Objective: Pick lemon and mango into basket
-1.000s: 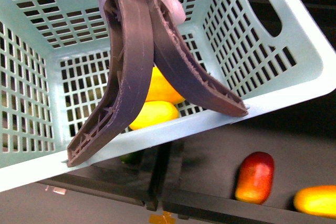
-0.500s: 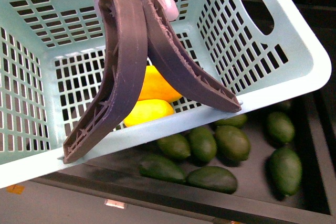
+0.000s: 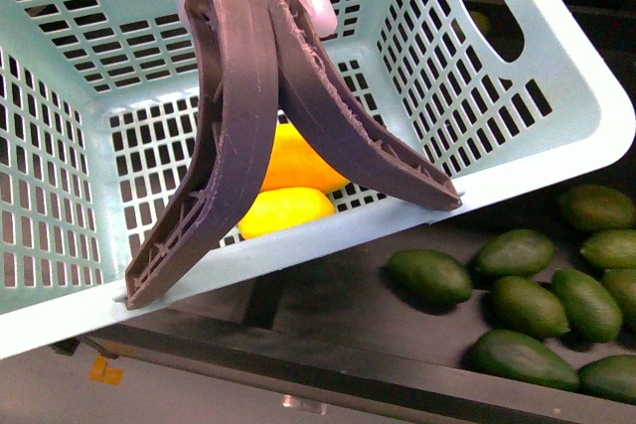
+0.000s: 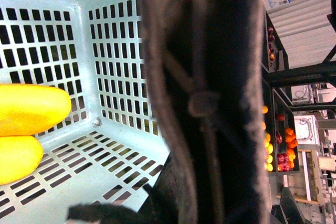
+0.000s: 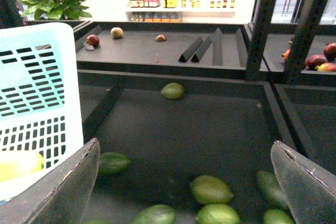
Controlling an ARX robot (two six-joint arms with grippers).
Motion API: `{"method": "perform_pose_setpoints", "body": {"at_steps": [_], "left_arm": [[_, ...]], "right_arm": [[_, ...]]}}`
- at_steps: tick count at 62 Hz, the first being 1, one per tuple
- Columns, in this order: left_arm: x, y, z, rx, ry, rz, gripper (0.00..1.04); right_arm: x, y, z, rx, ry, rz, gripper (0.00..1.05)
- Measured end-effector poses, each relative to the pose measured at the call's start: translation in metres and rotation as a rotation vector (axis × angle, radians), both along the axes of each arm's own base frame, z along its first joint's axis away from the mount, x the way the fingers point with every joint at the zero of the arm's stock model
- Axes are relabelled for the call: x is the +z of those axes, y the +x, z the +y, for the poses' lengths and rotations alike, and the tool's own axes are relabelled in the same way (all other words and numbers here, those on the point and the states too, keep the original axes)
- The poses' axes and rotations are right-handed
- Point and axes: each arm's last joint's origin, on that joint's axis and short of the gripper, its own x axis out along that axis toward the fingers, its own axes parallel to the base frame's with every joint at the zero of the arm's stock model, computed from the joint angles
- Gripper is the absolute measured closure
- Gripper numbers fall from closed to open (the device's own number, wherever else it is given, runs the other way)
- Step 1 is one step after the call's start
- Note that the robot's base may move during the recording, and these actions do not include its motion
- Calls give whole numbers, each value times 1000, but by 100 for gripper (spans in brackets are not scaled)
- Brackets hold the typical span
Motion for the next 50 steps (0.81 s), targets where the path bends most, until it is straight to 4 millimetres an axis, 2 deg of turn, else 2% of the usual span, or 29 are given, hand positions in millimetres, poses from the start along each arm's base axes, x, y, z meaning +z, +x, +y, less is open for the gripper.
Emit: {"method": "perform_pose_setpoints", "body": {"at_steps": [35,40,43,45,50], "left_arm": [[1,2,5,32,18,-17,101],[-1,6,-4,226,78,-49,101],[-4,16,-11,405,79,-44,101],[-6,28,-14,524,70,-49,101],[-7,56,-14,658,30,-49,101]], "right_arm": [[0,0,0,6,0,2,9],[0,0,0,3,0,2,9],[0,0,0,4,0,2,9],[0,0,0,4,0,2,9],[0,0,0,1,0,2,9]]}}
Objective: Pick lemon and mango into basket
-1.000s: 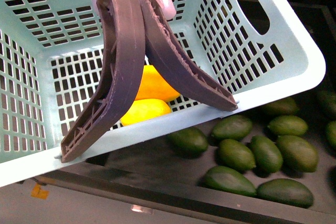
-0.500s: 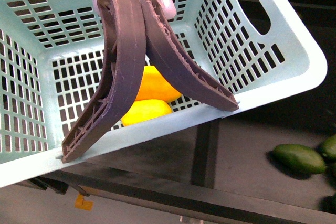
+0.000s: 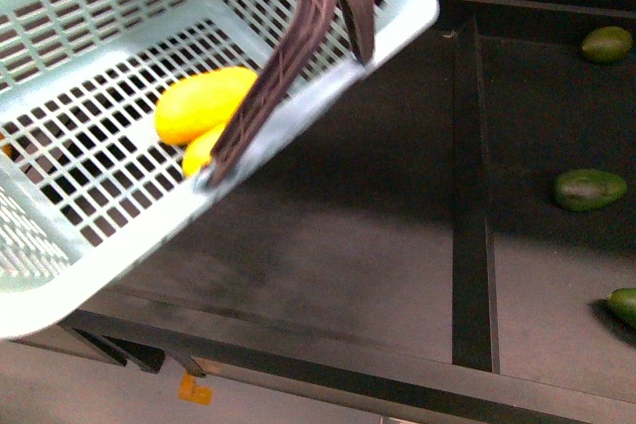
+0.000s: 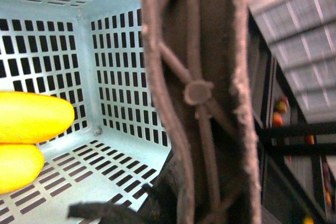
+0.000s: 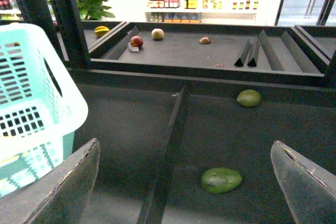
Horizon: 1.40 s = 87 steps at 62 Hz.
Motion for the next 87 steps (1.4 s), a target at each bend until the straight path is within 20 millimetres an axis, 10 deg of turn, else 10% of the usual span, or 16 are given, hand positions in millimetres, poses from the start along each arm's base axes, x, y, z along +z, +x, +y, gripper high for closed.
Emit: {"method": "perform_pose_setpoints", "body": {"at_steps": [39,62,87], "left_arm": [[-61,177,-32,166,-271,99,101],[-101,179,-42,137,-301,252,100],[-77,154,-19,169,-232,227,25]], "right_arm": [[0,0,0,0,0,0,9],[0,0,0,0,0,0,9],[0,0,0,0,0,0,9]]}}
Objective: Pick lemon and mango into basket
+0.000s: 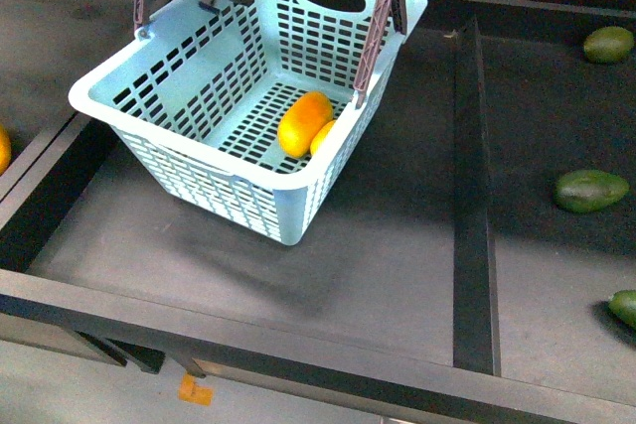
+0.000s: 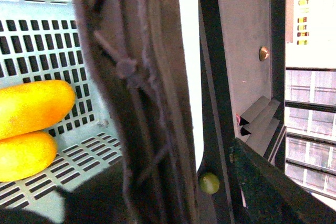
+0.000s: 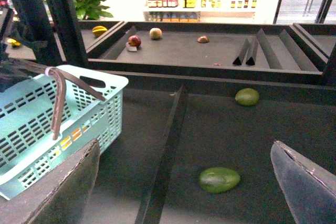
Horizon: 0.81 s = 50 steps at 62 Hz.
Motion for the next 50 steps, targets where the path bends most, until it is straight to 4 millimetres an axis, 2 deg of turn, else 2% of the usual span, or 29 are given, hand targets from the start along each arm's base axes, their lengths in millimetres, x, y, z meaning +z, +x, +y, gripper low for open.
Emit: {"method": "perform_pose_setpoints", "body": {"at_steps": [7,12,17,22,25,27,29,33,38,45,48,50], "left_arm": [[16,-21,30,57,60,-5,5],[29,-42,52,90,163,5,7],[39,-64,64,56,244,14,7],[44,-73,64,9,299,-1,7],[34,-80,68,-88,466,-249,20],[24,-95,76,-156,663,-391,30],[20,-115,87,-190,843,-490,39],[25,-142,104,-190,1033,-579,54],[28,-168,121,-185,1136,-601,69],[13,-203,133,-234,1188,-574,94],[9,-215,137,-245,1192,-569,102],[8,-222,140,-247,1199,-567,101]], "right_arm": [[0,0,0,0,0,0,9],[0,0,0,0,0,0,9],[0,0,0,0,0,0,9],[0,0,0,0,0,0,9],[0,0,0,0,0,0,9],[0,0,0,-1,0,0,9],[0,0,0,-1,0,0,9],[0,0,0,0,0,0,9],[0,0,0,0,0,0,9],[0,0,0,0,0,0,9],[0,0,0,-1,0,0,9],[0,0,0,-1,0,0,9]]}}
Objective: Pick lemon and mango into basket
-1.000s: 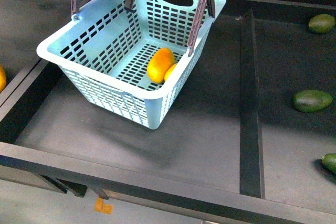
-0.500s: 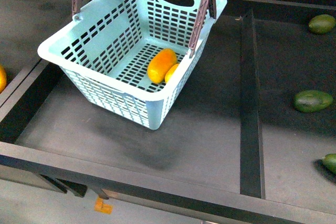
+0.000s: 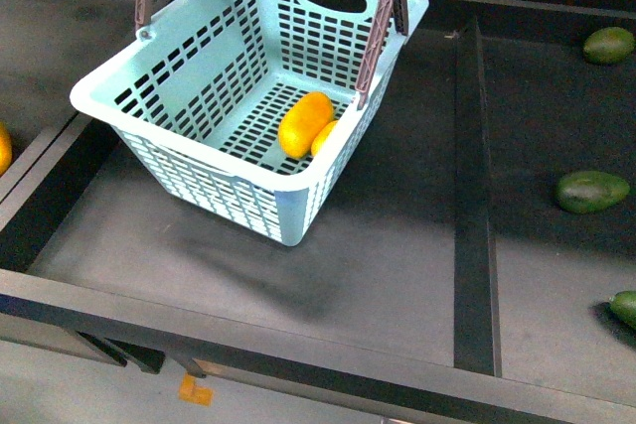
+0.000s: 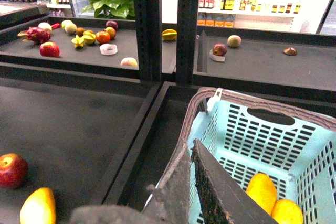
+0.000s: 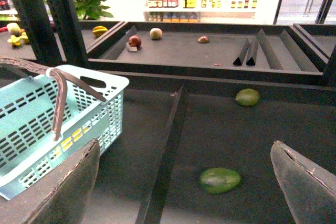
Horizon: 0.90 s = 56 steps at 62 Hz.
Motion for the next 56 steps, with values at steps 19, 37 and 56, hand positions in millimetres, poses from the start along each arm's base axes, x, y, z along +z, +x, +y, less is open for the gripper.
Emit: {"method": "perform_pose_setpoints", "body": {"at_steps": [19,37,56], "left_arm": [[-10,-57,18,5,5,-24,101],[-17,-92,30,6,7,-3,101],[-15,-117,30,5,10,-8,101]], "right_arm": [[0,0,0,0,0,0,9],[0,0,0,0,0,0,9],[0,0,0,0,0,0,9]]}}
